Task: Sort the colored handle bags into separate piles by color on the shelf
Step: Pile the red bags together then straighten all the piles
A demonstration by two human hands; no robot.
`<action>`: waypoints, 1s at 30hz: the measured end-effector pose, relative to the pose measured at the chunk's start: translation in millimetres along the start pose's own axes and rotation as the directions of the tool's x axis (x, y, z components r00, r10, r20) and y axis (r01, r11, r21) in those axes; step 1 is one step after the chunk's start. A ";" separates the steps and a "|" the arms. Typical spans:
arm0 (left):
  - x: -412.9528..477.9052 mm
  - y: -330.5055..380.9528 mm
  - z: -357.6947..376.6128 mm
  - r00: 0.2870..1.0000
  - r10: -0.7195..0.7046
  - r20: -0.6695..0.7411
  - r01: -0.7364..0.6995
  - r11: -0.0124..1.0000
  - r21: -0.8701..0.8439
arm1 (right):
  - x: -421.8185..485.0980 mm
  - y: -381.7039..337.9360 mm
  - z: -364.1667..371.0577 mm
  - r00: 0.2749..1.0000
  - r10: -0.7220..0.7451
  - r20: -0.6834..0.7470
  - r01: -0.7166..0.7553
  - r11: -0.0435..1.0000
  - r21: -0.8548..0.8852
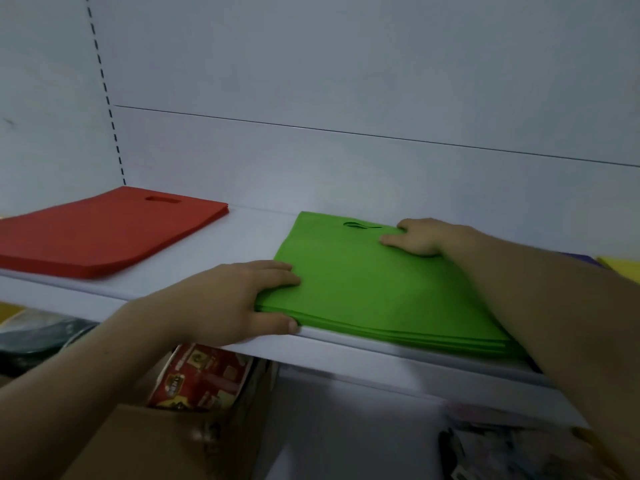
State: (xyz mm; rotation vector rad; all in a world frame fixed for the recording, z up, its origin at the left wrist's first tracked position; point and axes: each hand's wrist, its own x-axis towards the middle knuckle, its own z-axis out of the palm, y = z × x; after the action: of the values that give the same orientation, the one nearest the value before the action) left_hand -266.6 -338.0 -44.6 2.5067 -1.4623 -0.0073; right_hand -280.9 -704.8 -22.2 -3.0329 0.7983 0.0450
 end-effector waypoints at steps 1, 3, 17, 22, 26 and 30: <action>-2.7 -4.2 -1.8 1.000 0.000 0.000 0.000 1.000 -0.004 | 0.7 -4.2 0.9 1.000 0.003 -0.004 -0.003 1.000 0.004; -8.9 -12.7 -5.5 1.000 -0.007 -0.002 0.007 1.000 -0.017 | 1.4 -13.9 2.2 1.000 0.011 -0.008 -0.011 1.000 0.018; -53.5 -54.0 -18.5 0.997 -0.077 -0.011 0.076 0.995 -0.070 | -1.8 -55.1 3.0 0.997 0.008 -0.079 0.011 0.970 0.245; -49.9 -45.8 -12.4 0.996 -0.083 -0.040 0.082 0.996 -0.027 | 5.8 -54.4 7.4 0.997 0.078 -0.002 -0.076 0.979 0.187; -42.3 -37.0 -8.6 0.994 -0.086 -0.069 0.085 0.996 -0.016 | 9.2 -53.1 5.4 0.994 0.107 -0.035 -0.099 0.979 0.181; -34.8 -24.1 -0.6 0.993 -0.067 -0.101 0.069 0.998 0.014 | 10.8 -44.5 -0.1 0.994 0.091 -0.059 -0.077 0.976 0.206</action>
State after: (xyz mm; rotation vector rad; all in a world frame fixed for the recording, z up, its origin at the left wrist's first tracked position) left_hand -263.2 -296.6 -52.9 2.5302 -1.3429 0.1180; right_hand -249.5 -671.3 -22.6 -2.8211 0.8764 -0.1324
